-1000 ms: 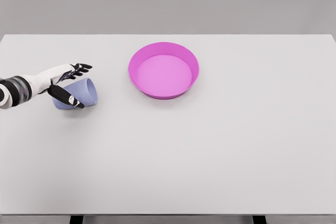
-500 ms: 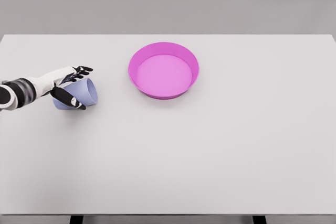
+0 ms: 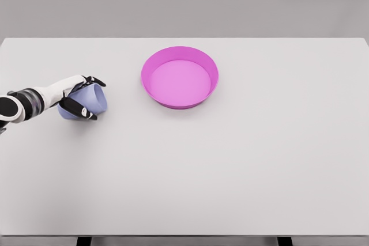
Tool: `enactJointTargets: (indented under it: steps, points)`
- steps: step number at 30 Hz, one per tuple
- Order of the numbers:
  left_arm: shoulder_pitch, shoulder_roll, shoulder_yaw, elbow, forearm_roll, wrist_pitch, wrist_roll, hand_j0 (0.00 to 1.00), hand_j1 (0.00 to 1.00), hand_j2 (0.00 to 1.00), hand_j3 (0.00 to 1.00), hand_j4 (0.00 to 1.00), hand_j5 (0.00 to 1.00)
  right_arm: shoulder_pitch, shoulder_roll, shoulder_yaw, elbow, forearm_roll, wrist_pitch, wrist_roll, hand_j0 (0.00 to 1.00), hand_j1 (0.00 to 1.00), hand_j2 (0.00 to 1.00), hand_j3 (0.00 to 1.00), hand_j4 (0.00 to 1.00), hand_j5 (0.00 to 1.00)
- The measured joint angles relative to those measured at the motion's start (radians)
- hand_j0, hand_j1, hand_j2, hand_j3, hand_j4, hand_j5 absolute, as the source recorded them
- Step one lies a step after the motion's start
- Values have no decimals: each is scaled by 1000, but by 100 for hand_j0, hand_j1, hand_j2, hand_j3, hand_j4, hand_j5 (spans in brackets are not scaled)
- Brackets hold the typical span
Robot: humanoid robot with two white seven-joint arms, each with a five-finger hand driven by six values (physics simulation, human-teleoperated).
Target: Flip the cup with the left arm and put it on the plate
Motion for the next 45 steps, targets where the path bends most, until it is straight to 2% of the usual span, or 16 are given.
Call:
enactJointTargets:
  steps: [3, 7, 9, 12, 22, 26, 29, 35, 45]
  points:
    - [0, 0, 13, -14, 4, -26, 2, 63, 63, 63, 63, 63, 63, 0, 0, 0, 0, 0, 0, 0, 100, 100, 100, 100, 100, 100]
    - [-3, -9, 44, -22, 10, -150, 20, 60, 60, 60, 60, 60, 60, 0, 0, 0, 0, 0, 0, 0, 100, 100, 100, 100, 100, 100]
    - [-8, -48, 50, -10, 15, -235, 46, 60, 60, 60, 60, 60, 60, 0, 0, 0, 0, 0, 0, 0, 100, 100, 100, 100, 100, 100]
    - [-8, -150, 76, 35, 20, -371, 69, 60, 60, 60, 60, 60, 60, 0, 0, 0, 0, 0, 0, 0, 100, 100, 100, 100, 100, 100]
    - [-11, -537, 153, 326, 68, -692, 84, 58, 58, 58, 58, 58, 58, 0, 0, 0, 0, 0, 0, 0, 100, 100, 100, 100, 100, 100]
    - [5, -658, 190, 450, 73, -837, 85, 58, 58, 58, 58, 58, 58, 0, 0, 0, 0, 0, 0, 0, 100, 100, 100, 100, 100, 100]
    - [34, -719, 236, 510, 77, -894, 94, 58, 58, 58, 58, 58, 58, 0, 0, 0, 0, 0, 0, 0, 100, 100, 100, 100, 100, 100]
    - [44, -760, 275, 572, 139, -916, 170, 58, 58, 58, 58, 58, 58, 0, 0, 0, 0, 0, 0, 0, 100, 100, 100, 100, 100, 100]
    - [52, -765, 275, 645, 169, -861, 182, 59, 59, 59, 59, 59, 59, 0, 0, 0, 0, 0, 0, 0, 100, 100, 100, 100, 100, 100]
